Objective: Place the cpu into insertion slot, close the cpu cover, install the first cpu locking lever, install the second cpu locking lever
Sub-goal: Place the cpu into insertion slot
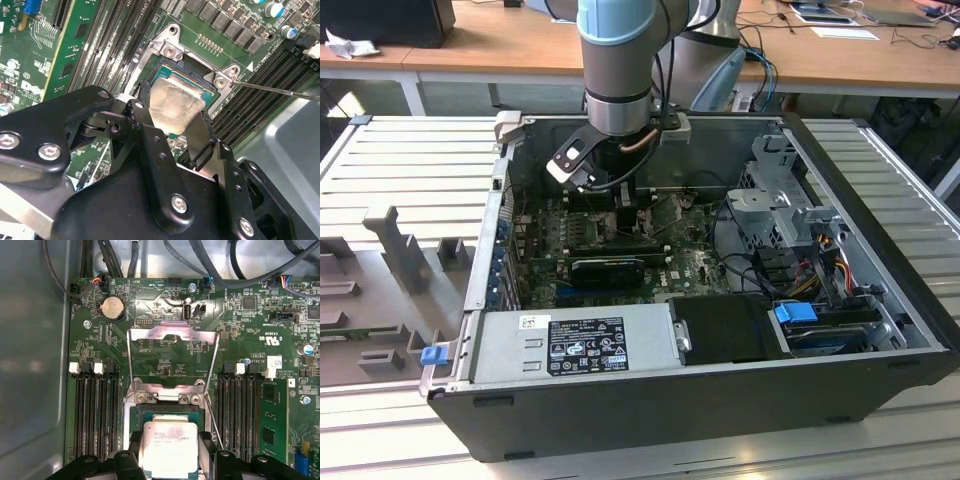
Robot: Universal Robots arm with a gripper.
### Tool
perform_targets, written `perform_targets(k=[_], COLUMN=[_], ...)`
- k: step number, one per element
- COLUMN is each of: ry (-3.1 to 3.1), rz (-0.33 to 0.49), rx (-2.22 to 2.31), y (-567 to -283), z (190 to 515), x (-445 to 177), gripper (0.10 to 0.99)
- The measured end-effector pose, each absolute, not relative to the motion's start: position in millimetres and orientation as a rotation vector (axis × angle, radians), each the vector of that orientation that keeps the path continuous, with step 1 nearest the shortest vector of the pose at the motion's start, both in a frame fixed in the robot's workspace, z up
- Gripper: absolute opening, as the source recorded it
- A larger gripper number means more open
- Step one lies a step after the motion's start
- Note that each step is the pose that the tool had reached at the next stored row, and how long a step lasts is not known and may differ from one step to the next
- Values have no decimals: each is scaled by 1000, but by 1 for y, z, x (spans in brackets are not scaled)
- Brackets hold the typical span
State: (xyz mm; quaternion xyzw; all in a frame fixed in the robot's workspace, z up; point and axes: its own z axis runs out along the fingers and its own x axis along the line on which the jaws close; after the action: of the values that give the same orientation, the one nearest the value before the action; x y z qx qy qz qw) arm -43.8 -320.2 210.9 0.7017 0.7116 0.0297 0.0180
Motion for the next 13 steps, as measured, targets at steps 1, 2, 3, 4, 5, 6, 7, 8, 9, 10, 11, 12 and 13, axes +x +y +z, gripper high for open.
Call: perform_targets(k=[1, 2, 3, 4, 5, 6, 7, 8, 9, 10, 11, 12, 13], ry=[2203, 2199, 2198, 2197, 2197, 2197, 2197, 2198, 2197, 2197, 2197, 2198, 2198], rz=[92, 93, 93, 92, 92, 92, 92, 92, 92, 92, 92, 92, 92], rx=[2187, 2191, 2192, 2192, 2192, 2192, 2192, 2192, 2192, 2192, 2192, 2192, 2192], y=[-320, -320, -320, -320, -320, -319, -319, -319, -319, -319, -319, -319, -319], z=[210, 210, 209, 208, 207, 207, 206, 206, 205, 205, 205, 204, 203], x=[-44, -44, -44, -44, -44, -44, -44, -43, -43, -43, -43, -43, -43], gripper=[529, 529, 529, 529, 529, 529, 529, 529, 529, 529, 529, 529, 529])
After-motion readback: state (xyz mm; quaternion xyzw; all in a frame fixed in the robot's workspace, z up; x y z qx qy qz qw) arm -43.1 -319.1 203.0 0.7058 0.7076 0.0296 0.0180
